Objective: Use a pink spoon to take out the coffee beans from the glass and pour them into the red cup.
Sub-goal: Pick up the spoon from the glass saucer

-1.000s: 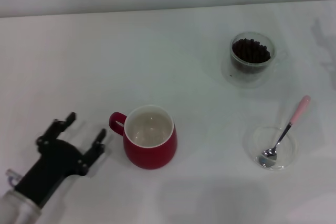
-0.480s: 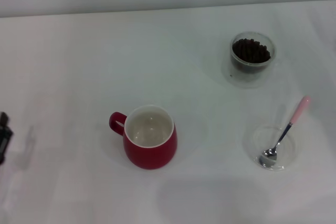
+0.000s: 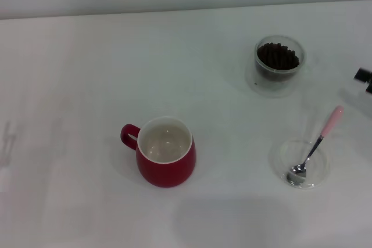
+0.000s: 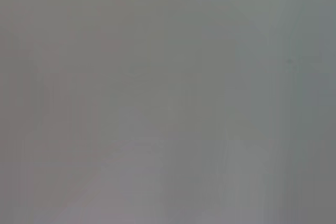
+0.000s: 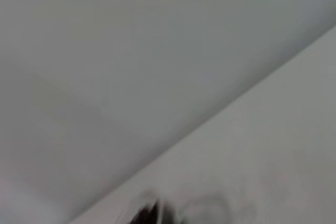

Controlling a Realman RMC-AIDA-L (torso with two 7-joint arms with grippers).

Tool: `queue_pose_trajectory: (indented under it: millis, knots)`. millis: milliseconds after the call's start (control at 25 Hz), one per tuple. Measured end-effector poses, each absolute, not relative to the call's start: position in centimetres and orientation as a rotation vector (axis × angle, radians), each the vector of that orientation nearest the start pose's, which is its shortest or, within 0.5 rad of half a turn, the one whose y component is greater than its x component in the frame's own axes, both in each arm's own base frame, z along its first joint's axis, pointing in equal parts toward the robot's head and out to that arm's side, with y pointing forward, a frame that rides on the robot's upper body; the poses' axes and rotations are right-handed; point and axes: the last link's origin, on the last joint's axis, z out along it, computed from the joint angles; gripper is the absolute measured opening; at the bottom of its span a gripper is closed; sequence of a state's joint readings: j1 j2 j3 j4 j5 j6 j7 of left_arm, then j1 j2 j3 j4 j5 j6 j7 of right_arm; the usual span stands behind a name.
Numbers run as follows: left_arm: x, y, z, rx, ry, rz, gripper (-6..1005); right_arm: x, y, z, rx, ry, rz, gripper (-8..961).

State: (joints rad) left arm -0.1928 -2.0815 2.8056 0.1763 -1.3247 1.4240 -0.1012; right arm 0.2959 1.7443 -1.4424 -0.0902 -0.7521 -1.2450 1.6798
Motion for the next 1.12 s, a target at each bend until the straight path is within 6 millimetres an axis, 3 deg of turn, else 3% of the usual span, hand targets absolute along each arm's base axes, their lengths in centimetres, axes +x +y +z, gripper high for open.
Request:
queue_pose_trajectory:
  millis: [240,480,1040,1120]
  knots:
    - [-36.0,24.1,-1.4,-1.527,-0.523,-0.693,734,41.7,25.7,5.6,-1.791,1.746,0.865,820]
    - [-35.5,24.5,-1.3,-1.528,-0.501,-0.709,733,41.0,26.0,4.3,-1.814,1.755,0.865,784]
    - [-35.4,25.2,-1.0,-1.527,-0.482,-0.709,731,40.7,26.1,3.7,-1.839,1.760,0.852,701]
    - [-35.3,25.3,-1.0,-1.528,-0.479,-0.711,730,40.7,26.1,3.7,-1.839,1.760,0.852,599]
